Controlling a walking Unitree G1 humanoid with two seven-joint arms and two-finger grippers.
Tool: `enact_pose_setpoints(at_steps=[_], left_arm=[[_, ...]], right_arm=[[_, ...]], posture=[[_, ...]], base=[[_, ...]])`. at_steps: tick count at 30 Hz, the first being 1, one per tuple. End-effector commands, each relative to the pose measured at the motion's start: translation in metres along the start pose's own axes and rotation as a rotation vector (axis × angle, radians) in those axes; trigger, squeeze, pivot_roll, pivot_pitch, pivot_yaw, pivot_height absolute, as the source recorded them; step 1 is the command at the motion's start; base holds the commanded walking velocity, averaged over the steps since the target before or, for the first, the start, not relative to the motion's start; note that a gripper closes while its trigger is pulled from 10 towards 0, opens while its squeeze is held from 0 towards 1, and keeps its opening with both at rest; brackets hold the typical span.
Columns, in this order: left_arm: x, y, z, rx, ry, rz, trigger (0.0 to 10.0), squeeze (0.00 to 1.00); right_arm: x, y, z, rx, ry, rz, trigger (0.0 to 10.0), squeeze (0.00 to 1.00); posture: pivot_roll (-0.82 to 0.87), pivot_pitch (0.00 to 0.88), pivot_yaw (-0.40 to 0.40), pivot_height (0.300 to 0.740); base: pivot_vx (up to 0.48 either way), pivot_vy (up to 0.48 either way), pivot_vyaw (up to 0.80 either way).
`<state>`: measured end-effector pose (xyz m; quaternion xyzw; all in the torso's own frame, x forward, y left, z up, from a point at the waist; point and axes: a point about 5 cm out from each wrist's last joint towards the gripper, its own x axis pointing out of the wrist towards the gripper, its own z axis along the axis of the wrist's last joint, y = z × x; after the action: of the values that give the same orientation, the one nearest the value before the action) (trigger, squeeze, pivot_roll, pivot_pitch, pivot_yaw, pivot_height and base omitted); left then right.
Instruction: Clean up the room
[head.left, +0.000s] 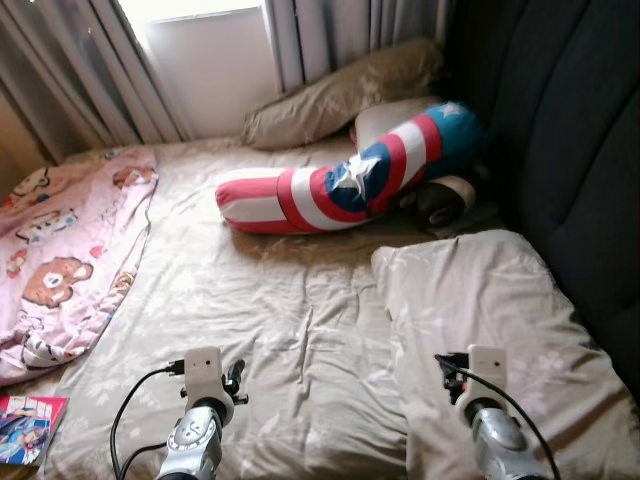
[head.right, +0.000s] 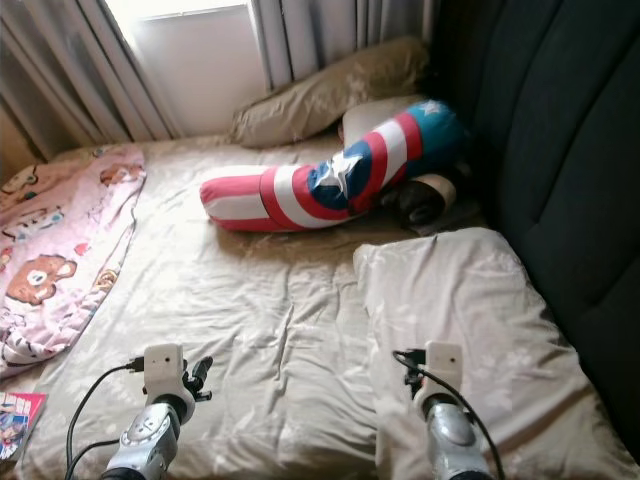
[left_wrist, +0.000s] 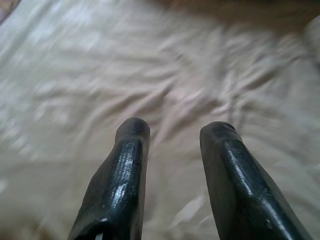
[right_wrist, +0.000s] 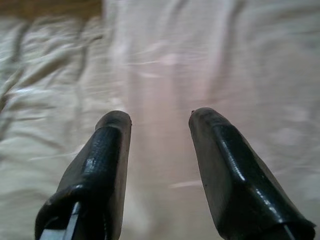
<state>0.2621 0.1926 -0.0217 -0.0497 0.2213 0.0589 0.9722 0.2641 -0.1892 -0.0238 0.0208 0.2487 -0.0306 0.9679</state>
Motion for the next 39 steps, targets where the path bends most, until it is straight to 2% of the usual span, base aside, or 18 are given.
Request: enact_pose_setpoints(at_steps=[1,5,7,8,10,15,19,23,28,39], left_arm=[[-0.004,0.007,-0.011,0.001,0.057,0.029,10.0,0.00],[-0.016,0.018,-0.037,0.020,0.172,0.056,10.0,0.00],[-0.023,0.023,-0.048,0.034,0.220,0.060,10.0,0.00],[-0.023,0.023,-0.048,0.034,0.220,0.060,10.0,0.00],[-0.035,0.031,-0.066,0.073,0.299,0.066,10.0,0.00],[-0.045,0.035,-0.080,0.081,0.368,0.077,10.0,0.00],[-0.047,0.034,-0.084,0.077,0.394,0.083,10.0,0.00],[-0.047,0.033,-0.084,0.077,0.399,0.081,10.0,0.00],[-0.047,0.031,-0.085,0.083,0.404,0.068,10.0,0.00],[-0.051,0.034,-0.090,0.080,0.425,0.081,10.0,0.00]], right_arm=[[0.000,0.010,-0.003,-0.011,0.023,0.048,10.0,0.00],[-0.012,-0.003,-0.034,-0.059,0.175,0.023,10.0,0.00],[-0.019,-0.010,-0.049,-0.046,0.244,-0.008,10.0,0.00],[-0.019,-0.010,-0.049,-0.046,0.244,-0.008,10.0,0.00],[-0.030,-0.019,-0.069,-0.027,0.324,-0.056,10.0,0.00],[-0.038,-0.010,-0.083,0.003,0.371,-0.044,10.0,0.00],[-0.042,-0.002,-0.091,-0.016,0.406,-0.013,10.0,0.00],[-0.045,-0.001,-0.095,-0.042,0.422,-0.002,10.0,0.00],[-0.048,-0.008,-0.099,-0.048,0.443,-0.034,10.0,0.00],[-0.054,-0.007,-0.108,-0.069,0.481,-0.005,10.0,0.00]], posture=[[-0.01,0.000,0.077,0.740],[-0.01,0.000,0.075,0.740],[-0.01,0.000,0.076,0.740],[-0.01,0.000,0.076,0.740],[0.00,0.000,0.081,0.740],[-0.01,0.000,0.092,0.740],[-0.01,0.000,0.098,0.740],[-0.01,0.000,0.100,0.740],[-0.02,0.000,0.103,0.740],[-0.01,0.000,0.104,0.740]], base=[[0.000,0.341,0.00],[0.000,0.338,0.00],[0.000,0.337,0.00],[0.000,0.337,0.00],[0.000,0.337,0.00],[0.000,0.337,0.00],[0.000,0.336,0.00],[0.000,0.333,0.00],[0.000,0.332,0.80],[0.000,0.330,0.80]])
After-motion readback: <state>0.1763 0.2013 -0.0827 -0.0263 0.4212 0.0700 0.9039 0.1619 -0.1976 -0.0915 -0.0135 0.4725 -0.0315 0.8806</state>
